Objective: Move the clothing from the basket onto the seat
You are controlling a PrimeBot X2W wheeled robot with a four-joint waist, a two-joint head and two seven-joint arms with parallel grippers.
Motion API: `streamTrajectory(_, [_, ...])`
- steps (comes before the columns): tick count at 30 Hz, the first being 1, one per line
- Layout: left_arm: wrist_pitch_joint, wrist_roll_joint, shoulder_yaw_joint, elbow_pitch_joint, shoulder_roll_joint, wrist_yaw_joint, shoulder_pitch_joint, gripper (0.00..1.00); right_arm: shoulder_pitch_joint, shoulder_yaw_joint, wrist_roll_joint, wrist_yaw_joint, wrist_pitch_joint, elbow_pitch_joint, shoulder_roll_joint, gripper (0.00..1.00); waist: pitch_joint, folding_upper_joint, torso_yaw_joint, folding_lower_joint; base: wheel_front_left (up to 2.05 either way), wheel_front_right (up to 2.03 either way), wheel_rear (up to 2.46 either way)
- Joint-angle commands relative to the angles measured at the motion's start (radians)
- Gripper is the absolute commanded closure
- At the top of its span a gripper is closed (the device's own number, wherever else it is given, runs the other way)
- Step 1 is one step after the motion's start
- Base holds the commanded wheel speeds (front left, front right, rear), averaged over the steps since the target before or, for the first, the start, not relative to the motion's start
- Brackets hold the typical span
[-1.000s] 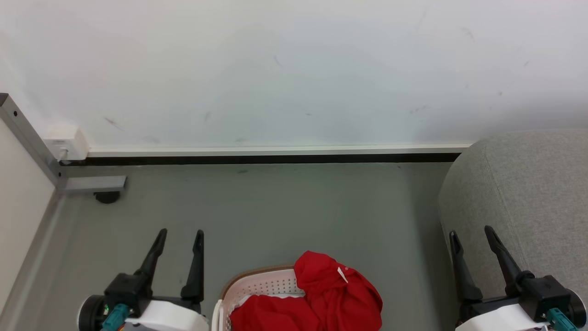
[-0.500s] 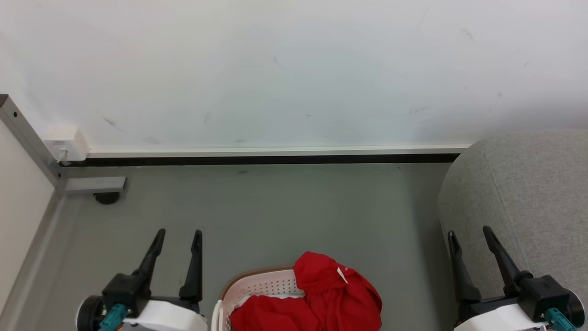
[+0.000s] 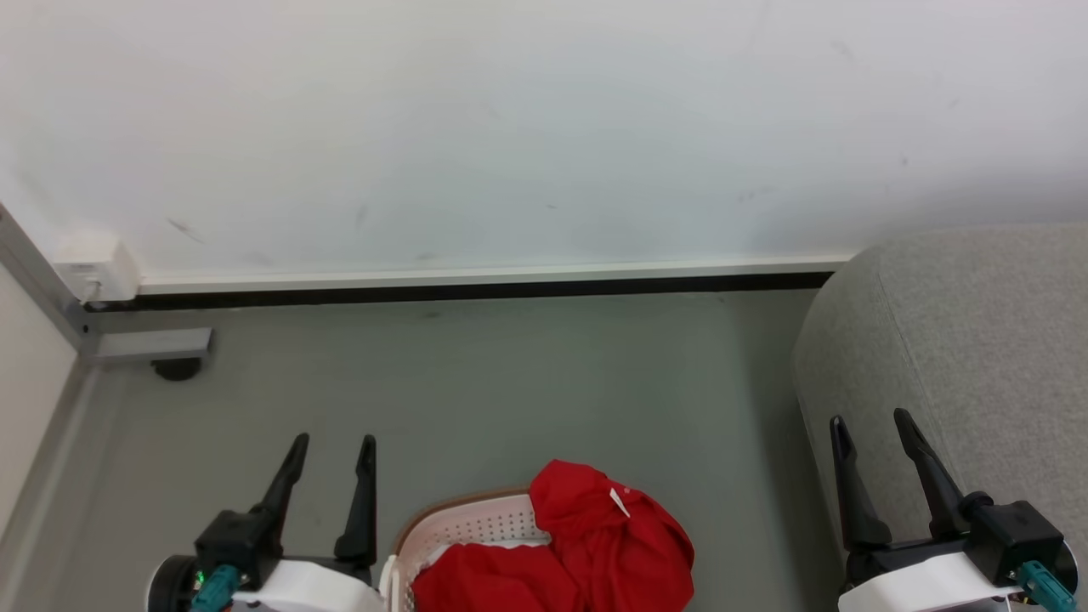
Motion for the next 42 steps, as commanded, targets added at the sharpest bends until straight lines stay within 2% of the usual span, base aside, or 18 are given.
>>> streamTrajectory(1, [-0.001,0.005,0.000,0.009,0.002,-0.005,-0.009,0.00,-0.009,0.000,0.006,-0.002,-0.003,-0.004,-0.005,0.00,0.011,0.0000,-0.010,0.0000,0.00,0.00,0.00])
streamTrajectory(12, [-0.001,0.025,-0.022,0.092,0.003,-0.004,-0.065,0.00,-0.046,-0.009,0.038,-0.002,-0.002,-0.009,-0.005,0.00,0.102,0.0000,-0.084,0.0000,0.00,0.00,0.00])
streamTrajectory(24, [-0.001,0.064,-0.064,0.266,0.028,-0.024,-0.184,0.00,-0.109,-0.013,0.054,-0.002,-0.002,-0.031,-0.005,0.00,0.244,0.0000,-0.187,0.0000,0.00,0.00,0.00])
streamTrajectory(33, [0.001,0.111,-0.123,0.491,0.068,-0.042,-0.316,0.00,-0.172,-0.030,0.087,-0.002,-0.002,-0.085,-0.005,0.00,0.392,0.0000,-0.253,0.0000,0.00,0.00,0.00])
streamTrajectory(42, [0.072,0.135,-0.189,0.731,0.092,-0.064,-0.473,0.00,-0.232,-0.054,0.116,-0.002,-0.002,-0.131,-0.004,0.00,0.518,0.0000,-0.299,0.0000,0.00,0.00,0.00])
